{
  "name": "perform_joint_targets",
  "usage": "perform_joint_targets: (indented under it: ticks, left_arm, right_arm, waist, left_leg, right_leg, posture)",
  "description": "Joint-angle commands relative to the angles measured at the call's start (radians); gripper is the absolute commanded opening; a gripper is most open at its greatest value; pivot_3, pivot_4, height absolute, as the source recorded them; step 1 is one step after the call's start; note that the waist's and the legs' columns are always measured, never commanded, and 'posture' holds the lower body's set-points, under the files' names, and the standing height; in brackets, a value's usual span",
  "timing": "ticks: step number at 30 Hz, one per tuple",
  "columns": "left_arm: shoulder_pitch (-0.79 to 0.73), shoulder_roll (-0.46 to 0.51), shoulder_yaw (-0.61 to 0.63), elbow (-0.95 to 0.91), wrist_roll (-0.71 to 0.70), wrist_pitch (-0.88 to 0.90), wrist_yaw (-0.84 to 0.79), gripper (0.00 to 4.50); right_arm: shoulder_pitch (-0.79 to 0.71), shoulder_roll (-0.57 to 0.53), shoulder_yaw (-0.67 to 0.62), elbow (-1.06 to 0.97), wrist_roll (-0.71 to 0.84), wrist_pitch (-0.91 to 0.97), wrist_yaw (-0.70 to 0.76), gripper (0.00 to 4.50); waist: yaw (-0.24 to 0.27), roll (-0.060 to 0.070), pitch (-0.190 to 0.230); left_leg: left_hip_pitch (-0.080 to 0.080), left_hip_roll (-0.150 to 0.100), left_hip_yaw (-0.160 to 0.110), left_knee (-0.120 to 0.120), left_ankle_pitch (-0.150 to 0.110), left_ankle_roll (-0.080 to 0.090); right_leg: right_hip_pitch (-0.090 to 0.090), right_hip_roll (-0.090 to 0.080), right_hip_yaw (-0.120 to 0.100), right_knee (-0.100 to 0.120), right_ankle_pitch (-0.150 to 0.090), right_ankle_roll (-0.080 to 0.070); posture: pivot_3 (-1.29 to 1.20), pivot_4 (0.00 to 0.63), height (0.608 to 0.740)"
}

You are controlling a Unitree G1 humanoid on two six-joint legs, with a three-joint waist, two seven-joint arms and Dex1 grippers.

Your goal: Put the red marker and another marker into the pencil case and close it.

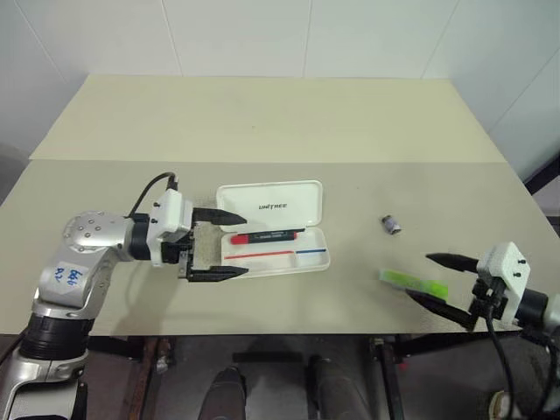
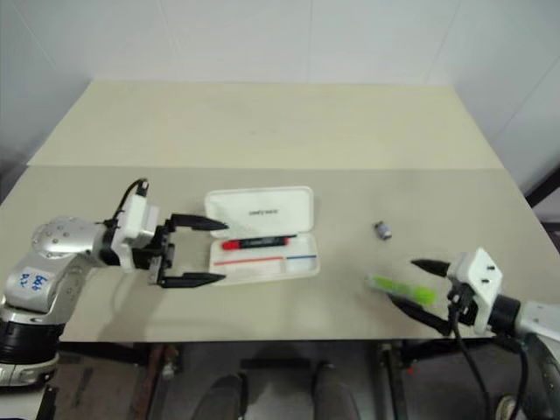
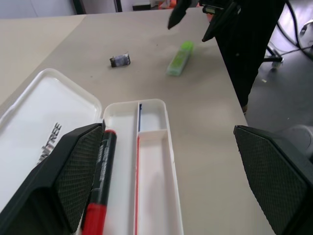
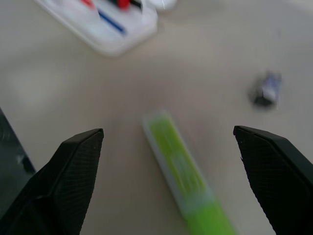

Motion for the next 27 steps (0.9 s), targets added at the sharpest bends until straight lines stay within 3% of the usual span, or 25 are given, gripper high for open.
perform_joint_targets:
  ticks: [1, 9, 21, 24, 27]
  left_arm:
    - [-0.007, 0.019, 0.032, -0.014, -0.024, -0.023, -0.016, 4.49]
    - [-0.005, 0.053, 0.061, 0.007, -0.023, -0.036, -0.037, 4.49]
    - [-0.024, 0.078, 0.086, 0.066, -0.017, -0.06, -0.065, 4.49]
    - [-0.029, 0.079, 0.086, 0.077, -0.013, -0.072, -0.07, 4.5]
    - [-0.033, 0.08, 0.084, 0.085, -0.01, -0.084, -0.074, 4.5]
  right_arm:
    - [-0.03, -0.057, 0.0, 0.151, -0.056, -0.103, 0.089, 4.5]
    - [-0.164, -0.091, 0.068, 0.482, -0.139, -0.241, 0.182, 4.5]
    - [-0.261, -0.04, 0.182, 0.509, -0.154, -0.276, 0.206, 4.5]
    - [-0.261, -0.037, 0.195, 0.513, -0.161, -0.287, 0.215, 3.92]
    - [-0.263, -0.038, 0.203, 0.517, -0.165, -0.297, 0.221, 2.83]
  waist:
    - [-0.001, 0.0, 0.0]
    - [-0.018, 0.001, 0.0]
    - [-0.022, 0.001, 0.0]
    - [-0.024, 0.001, 0.0]
    - [-0.025, 0.0, 0.0]
  left_leg:
    - [0.0, 0.0, 0.0, 0.0, 0.0, 0.0]
    - [0.0, 0.0, 0.0, -0.003, 0.0, 0.001]
    - [0.001, 0.0, 0.0, 0.001, 0.0, 0.001]
    - [0.001, 0.0, 0.0, 0.001, 0.0, 0.001]
    - [0.001, 0.0, 0.0, 0.001, 0.0, 0.001]
  right_leg:
    - [0.0, 0.0, 0.0, 0.0, 0.0, 0.0]
    - [0.0, 0.0, 0.0, -0.001, 0.0, 0.001]
    - [0.0, 0.0, 0.001, 0.005, -0.001, 0.003]
    - [0.0, 0.0, 0.001, 0.005, -0.001, 0.003]
    - [0.0, 0.0, 0.001, 0.005, -0.001, 0.003]
  posture:
    - [0.0, 0.15, 0.74]
    - [0.0, 0.15, 0.74]
    - [0.0, 0.15, 0.74]
    - [0.0, 0.15, 0.74]
    - [0.0, 0.15, 0.74]
